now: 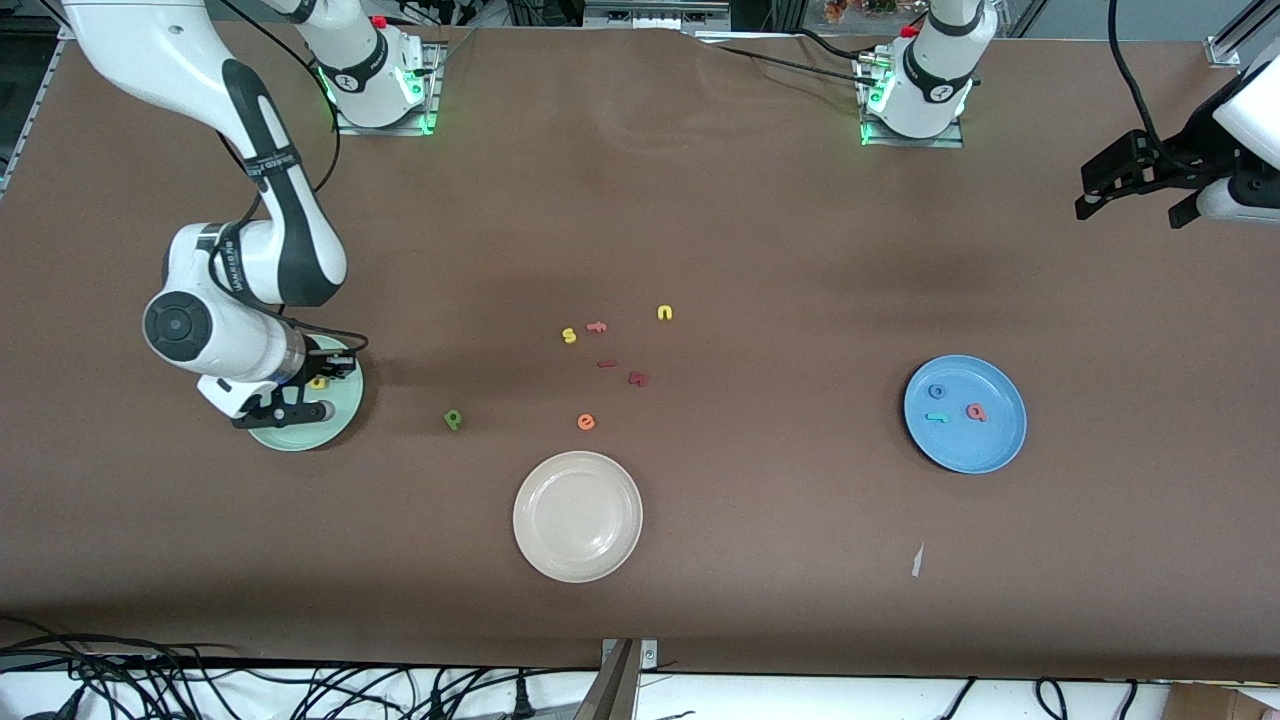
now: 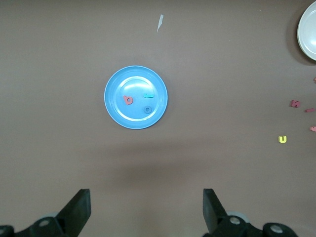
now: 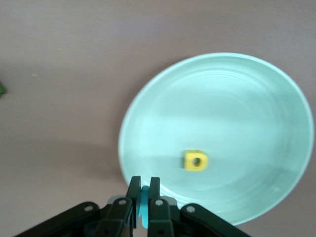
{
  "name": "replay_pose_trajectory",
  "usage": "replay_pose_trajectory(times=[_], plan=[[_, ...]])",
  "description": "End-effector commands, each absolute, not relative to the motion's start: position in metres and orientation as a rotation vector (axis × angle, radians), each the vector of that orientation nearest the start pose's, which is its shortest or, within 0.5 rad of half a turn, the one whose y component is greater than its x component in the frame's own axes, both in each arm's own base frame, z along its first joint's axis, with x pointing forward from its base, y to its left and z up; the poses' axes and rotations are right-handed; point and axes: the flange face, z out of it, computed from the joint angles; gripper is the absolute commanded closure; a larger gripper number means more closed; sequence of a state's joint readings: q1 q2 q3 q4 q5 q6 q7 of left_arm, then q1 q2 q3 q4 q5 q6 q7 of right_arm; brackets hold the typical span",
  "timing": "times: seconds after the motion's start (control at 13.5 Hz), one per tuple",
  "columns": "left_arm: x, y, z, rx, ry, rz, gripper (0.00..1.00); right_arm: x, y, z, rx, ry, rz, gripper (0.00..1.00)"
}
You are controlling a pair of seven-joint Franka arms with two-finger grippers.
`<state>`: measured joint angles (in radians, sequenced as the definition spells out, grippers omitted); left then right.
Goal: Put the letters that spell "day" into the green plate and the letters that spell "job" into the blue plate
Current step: 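Release the cyan y on the green plate and move toward green d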
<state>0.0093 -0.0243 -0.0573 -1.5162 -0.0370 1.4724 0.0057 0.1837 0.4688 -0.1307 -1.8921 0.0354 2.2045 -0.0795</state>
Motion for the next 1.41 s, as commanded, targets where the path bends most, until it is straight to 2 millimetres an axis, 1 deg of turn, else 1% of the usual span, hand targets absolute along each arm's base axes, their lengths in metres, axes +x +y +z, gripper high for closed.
replay_pose_trajectory(times=[0.0,0.07,0.15,0.22,0.37,0.59,0.67,0.82,0.97,1.04,1.19,1.34], plan=[[0.544,-0.018,0.655,-3.166,0.043,0.049,0.0,0.629,0.014,0.235,-3.151,-0.212,0.263,0.93],[0.544,-0.019,0.655,-3.171,0.041,0.047,0.0,0.63,0.014,0.232,-3.15,-0.209,0.27,0.43],[0.543,-0.023,0.655,-3.169,0.056,0.05,0.0,0.63,0.017,0.234,-3.149,-0.212,0.265,0.11],[0.544,-0.025,0.654,-3.169,0.061,0.052,0.0,0.632,0.026,0.242,-3.147,-0.228,0.248,0.01],[0.544,-0.024,0.653,-3.17,0.054,0.059,0.0,0.633,0.043,0.255,-3.132,-0.245,0.266,0.0],[0.544,-0.024,0.652,-3.17,0.054,0.064,0.0,0.635,0.051,0.261,-3.12,-0.231,0.273,0.0],[0.544,-0.022,0.652,-3.17,0.049,0.064,0.0,0.636,0.053,0.262,-3.123,-0.194,0.266,0.0],[0.545,-0.019,0.651,-3.169,0.039,0.066,0.0,0.635,0.086,0.263,-3.108,-0.145,0.253,0.0],[0.545,-0.014,0.652,-3.169,0.034,0.064,0.0,0.634,0.109,0.258,-3.115,-0.04,0.228,0.0],[0.547,-0.013,0.649,-3.169,0.039,0.073,0.0,0.632,0.124,0.254,-3.117,-0.046,0.222,0.0],[0.547,-0.013,0.648,-3.169,0.039,0.076,0.0,0.634,0.159,0.257,-3.117,-0.125,0.197,0.0],[0.547,-0.013,0.648,-3.169,0.036,0.076,0.0,0.639,0.182,0.254,-3.117,-0.175,0.176,0.0]])
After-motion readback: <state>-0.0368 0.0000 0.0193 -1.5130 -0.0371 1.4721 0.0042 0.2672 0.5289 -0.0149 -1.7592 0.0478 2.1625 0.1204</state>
